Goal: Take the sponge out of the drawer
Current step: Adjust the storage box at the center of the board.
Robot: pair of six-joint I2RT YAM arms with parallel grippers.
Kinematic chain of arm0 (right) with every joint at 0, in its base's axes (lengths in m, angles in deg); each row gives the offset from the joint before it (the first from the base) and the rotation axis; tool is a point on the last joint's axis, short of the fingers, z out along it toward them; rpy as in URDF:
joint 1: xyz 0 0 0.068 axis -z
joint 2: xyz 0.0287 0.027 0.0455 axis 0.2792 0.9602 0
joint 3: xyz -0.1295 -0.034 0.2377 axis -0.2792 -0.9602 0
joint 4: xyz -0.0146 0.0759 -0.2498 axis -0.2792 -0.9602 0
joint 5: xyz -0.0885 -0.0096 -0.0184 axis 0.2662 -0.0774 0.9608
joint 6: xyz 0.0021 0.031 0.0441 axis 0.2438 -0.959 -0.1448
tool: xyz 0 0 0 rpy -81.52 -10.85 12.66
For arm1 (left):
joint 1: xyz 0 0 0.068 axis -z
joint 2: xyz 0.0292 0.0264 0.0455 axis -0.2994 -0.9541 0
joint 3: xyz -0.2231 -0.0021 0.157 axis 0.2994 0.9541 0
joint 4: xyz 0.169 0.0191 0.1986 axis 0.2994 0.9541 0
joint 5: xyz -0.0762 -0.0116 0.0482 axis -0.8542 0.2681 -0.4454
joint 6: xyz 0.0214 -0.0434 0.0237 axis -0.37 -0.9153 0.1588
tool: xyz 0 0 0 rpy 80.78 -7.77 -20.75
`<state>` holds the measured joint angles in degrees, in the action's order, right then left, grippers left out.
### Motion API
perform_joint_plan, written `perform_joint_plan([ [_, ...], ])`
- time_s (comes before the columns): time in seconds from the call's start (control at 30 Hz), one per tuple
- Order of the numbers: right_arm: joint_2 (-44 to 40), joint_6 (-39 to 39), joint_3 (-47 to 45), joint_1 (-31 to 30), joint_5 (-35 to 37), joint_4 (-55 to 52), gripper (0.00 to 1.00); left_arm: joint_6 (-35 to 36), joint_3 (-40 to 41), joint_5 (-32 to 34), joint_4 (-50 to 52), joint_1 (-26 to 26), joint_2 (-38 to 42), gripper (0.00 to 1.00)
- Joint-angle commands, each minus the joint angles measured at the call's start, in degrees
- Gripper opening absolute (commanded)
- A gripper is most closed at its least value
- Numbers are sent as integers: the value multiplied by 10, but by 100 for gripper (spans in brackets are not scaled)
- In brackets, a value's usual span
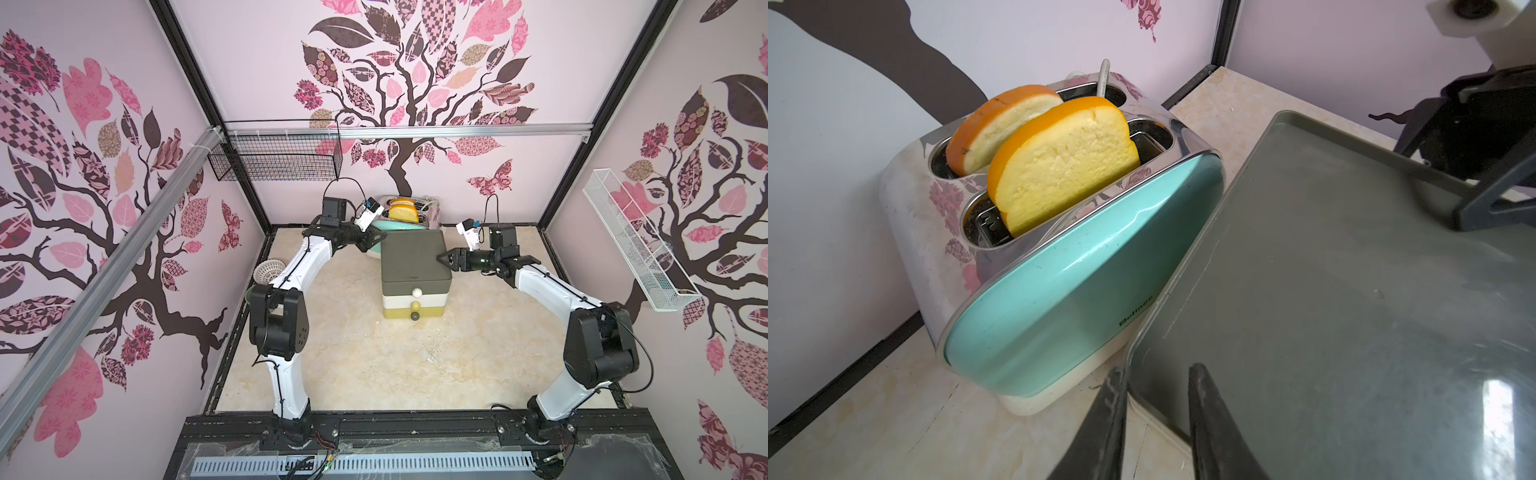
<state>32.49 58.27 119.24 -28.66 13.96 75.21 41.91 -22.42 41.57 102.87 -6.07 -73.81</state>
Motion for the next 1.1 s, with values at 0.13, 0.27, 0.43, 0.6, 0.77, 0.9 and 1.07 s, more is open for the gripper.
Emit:
perform_joint_plan([
  [0.13, 61, 26, 55, -3, -128, -10, 57, -43, 125, -36, 24, 23, 77, 28],
  [0.27, 82, 38, 81, -2, -146, -28, 56, -60, 172, -26, 7, 26, 117, 29],
  [0.43, 86, 37, 94, 1, -113, -23, 53, -62, 174, -5, 14, 26, 132, 35],
  [0.6, 29, 6, 67, 35, -18, 29, 54, -53, 138, 1, 18, 26, 126, 46],
  [0.77, -61, 66, 57, 45, 39, -60, 54, -19, 45, 8, 59, 23, 92, 48],
  [0.9, -173, 59, -34, 44, 67, -70, 54, 18, -29, 11, 94, 16, 50, 48],
  [1.07, -289, 22, -155, -13, 100, -71, 53, 66, -109, 9, 154, 3, -10, 48],
])
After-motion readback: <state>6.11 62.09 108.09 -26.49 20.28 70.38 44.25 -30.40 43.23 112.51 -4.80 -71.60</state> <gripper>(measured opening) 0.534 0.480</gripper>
